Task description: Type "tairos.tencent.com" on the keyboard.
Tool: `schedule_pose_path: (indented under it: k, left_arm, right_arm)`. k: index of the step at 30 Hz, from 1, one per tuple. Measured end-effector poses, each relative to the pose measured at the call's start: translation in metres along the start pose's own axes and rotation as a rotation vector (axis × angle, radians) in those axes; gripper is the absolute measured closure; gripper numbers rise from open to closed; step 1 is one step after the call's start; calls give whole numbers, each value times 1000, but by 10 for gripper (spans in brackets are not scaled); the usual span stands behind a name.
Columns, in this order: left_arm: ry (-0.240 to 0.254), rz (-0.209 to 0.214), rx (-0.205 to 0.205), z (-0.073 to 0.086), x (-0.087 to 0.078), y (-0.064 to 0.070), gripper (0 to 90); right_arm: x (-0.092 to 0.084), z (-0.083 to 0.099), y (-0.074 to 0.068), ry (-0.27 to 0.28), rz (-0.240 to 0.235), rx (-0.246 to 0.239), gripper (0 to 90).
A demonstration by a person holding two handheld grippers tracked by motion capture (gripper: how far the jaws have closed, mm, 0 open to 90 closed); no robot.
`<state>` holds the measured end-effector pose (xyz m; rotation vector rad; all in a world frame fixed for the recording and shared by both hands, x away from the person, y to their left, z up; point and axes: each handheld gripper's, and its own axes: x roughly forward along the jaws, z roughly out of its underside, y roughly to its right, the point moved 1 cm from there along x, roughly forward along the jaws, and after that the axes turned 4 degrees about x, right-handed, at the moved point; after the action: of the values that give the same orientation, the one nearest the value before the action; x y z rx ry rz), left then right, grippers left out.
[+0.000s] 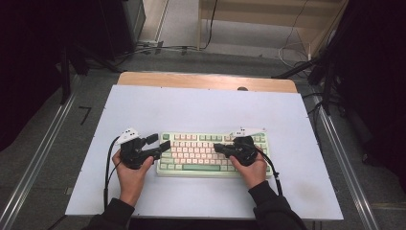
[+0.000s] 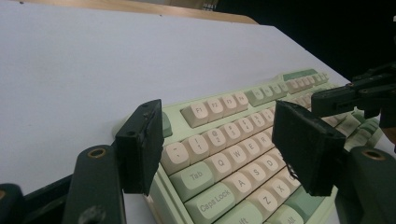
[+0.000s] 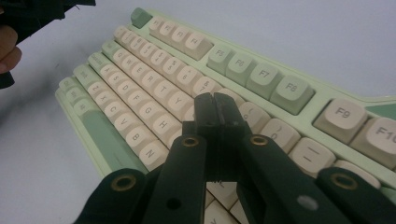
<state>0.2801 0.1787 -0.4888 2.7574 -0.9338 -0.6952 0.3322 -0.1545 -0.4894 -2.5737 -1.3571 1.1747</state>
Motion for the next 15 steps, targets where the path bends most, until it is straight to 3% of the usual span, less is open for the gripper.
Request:
schedule_pose_path:
  k: [15]
  left_arm:
    - [-11, 0, 1, 1, 1, 0, 350]
  right_arm:
    - [10, -1, -4, -33, 40, -24, 880]
